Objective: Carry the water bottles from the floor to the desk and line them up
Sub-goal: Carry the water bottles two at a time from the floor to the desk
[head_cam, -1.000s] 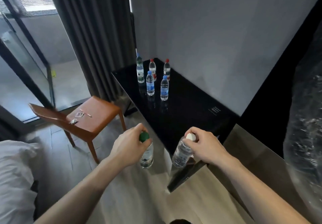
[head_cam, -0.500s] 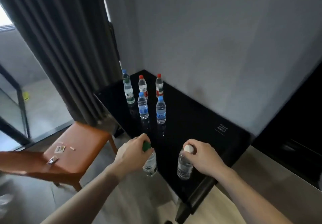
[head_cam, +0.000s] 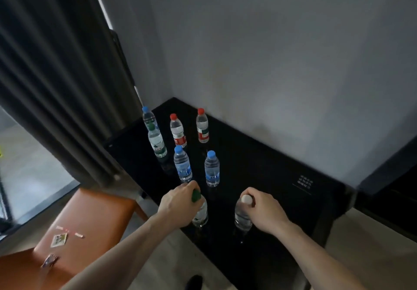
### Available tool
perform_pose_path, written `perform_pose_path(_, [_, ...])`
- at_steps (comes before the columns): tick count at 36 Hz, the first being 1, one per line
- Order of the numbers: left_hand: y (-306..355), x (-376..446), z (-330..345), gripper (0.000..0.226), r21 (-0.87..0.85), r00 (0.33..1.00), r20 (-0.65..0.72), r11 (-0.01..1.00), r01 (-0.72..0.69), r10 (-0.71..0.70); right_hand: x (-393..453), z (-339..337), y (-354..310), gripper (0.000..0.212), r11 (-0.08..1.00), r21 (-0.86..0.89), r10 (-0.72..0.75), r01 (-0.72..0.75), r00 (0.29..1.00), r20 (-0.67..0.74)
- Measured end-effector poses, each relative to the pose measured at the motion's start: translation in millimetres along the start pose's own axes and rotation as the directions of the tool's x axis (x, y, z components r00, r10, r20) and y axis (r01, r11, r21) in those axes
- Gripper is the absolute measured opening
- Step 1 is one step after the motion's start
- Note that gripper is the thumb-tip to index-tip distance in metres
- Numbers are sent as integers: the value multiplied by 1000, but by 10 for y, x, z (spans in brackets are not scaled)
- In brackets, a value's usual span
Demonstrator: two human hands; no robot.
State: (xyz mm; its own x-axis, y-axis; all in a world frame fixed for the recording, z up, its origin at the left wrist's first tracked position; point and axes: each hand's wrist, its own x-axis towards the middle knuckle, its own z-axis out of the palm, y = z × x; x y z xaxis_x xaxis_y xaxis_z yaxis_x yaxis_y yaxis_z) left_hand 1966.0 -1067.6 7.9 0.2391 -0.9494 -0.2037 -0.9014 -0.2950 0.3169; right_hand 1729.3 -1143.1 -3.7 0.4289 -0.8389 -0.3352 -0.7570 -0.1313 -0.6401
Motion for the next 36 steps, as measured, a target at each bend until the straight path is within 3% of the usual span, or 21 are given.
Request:
perform_pose_path(16, [-674, 1032, 123, 23, -10, 924, 224, 949, -315, 309, 665, 592, -354, 8, 962, 66, 271, -263, 946, -178])
perform_pose_path(28, [-724, 1142, 23, 25, 35, 875, 275, 905, -424, 399, 507, 694, -438, 10, 932, 95, 363, -351, 911, -198])
perform_pose_path(30, [-720, 1134, -28, 30, 64, 866, 288, 894, -443, 409, 440, 685, -457, 16, 926, 109, 375, -360, 906, -194])
perform_pose_path(34, [-646, 1064, -169, 34, 128, 858, 319, 879, -460, 403, 247, 623, -489, 59, 913, 147, 405, -382, 894, -193])
perform_pose_path(36, [-593, 994, -254, 38, 145, 865, 331, 885, -442, 377, 81, 592, -487, 69, 912, 170, 405, -374, 890, -211])
